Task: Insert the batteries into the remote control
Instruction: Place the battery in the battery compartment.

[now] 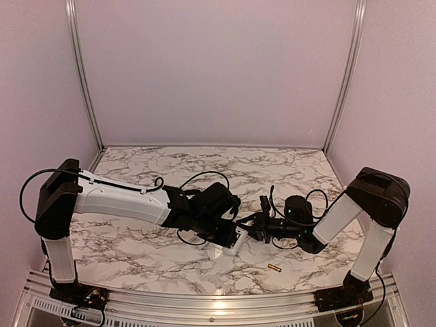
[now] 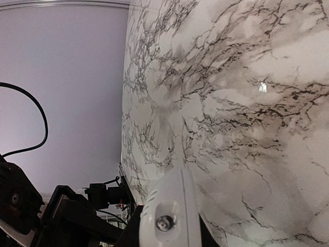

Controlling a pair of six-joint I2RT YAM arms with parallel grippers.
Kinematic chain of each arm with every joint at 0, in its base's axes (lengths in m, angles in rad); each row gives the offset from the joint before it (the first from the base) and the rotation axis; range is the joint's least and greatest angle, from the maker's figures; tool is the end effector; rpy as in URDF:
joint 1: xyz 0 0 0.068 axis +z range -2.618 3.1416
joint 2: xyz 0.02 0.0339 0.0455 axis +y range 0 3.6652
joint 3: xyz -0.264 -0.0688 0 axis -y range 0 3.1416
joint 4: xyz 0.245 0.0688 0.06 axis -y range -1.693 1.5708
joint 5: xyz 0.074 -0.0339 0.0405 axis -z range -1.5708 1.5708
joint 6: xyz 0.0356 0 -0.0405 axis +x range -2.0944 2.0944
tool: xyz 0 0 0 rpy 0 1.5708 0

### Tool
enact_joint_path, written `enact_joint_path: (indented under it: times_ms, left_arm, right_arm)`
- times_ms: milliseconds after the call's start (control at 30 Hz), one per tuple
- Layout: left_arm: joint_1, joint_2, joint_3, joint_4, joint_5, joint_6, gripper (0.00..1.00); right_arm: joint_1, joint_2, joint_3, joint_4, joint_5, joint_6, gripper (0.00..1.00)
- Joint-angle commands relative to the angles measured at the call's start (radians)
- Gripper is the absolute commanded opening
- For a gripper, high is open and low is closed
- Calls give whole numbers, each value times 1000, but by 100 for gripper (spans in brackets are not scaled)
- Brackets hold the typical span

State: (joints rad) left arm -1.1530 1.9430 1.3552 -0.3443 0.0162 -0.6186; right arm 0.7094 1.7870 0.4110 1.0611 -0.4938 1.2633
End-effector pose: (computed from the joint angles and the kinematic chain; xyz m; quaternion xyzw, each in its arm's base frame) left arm 0.1693 -0.3827 0.1855 0.2531 0.9150 -0.2480 0.1927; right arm 0.2038 0.1972 0.1100 0.0764 0.7941 0.5842 0.1494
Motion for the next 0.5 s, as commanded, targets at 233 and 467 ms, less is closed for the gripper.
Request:
enact_joint_path:
  times_ms: [233, 467]
  left_arm:
    - [12, -17, -11, -39, -34, 25, 28]
    - [37, -130, -68, 50, 19, 86, 55]
  right_arm:
    - [17, -19, 3, 131, -70, 42, 0]
    - [18, -11, -1, 144, -95, 46, 0]
